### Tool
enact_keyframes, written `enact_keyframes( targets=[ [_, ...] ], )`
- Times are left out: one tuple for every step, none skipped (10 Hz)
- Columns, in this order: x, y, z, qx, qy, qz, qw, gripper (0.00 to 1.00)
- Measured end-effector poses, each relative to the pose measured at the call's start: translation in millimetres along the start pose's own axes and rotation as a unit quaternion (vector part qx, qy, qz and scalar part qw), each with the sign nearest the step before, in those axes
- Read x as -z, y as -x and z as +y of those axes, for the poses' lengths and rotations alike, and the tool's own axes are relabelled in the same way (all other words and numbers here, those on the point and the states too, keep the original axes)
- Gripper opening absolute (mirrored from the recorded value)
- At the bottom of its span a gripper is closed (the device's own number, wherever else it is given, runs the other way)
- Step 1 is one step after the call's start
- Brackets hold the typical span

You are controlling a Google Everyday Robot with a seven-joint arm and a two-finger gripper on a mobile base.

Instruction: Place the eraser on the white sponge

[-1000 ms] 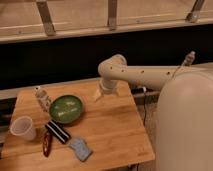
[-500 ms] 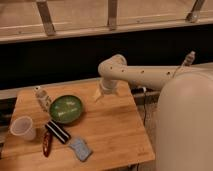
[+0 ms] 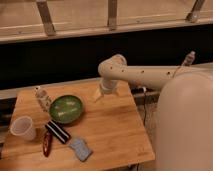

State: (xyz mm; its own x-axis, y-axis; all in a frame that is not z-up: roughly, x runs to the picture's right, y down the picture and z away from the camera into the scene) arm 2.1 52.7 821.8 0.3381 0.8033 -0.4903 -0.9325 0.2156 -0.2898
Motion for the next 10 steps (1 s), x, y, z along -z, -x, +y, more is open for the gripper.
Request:
enact_keyframes(
  targets=[
    [0,0,0,0.000,0.000,0.000,1.0000,0.80],
    [0,0,0,0.000,0.000,0.000,1.0000,0.80],
    [0,0,0,0.000,0.000,0.000,1.0000,0.80],
    [0,0,0,0.001,-0.001,0.000,1.0000,0.80],
    [2,0,1,0.008,-0.002,-0.001,1.0000,0.80],
    [5,1,10,0.028,-0.003,-0.004,0.9996,0.80],
    [9,3,32,0.059,-0.002,-0.008,0.9982,0.80],
    [11,4,53,0.083,0.000,-0.010,0.9965,0.80],
    [13,4,89,0.120,0.005,-0.013,0.9926,0.80],
    [13,1,123,0.152,0.011,-0.014,0.9882,0.80]
  ],
)
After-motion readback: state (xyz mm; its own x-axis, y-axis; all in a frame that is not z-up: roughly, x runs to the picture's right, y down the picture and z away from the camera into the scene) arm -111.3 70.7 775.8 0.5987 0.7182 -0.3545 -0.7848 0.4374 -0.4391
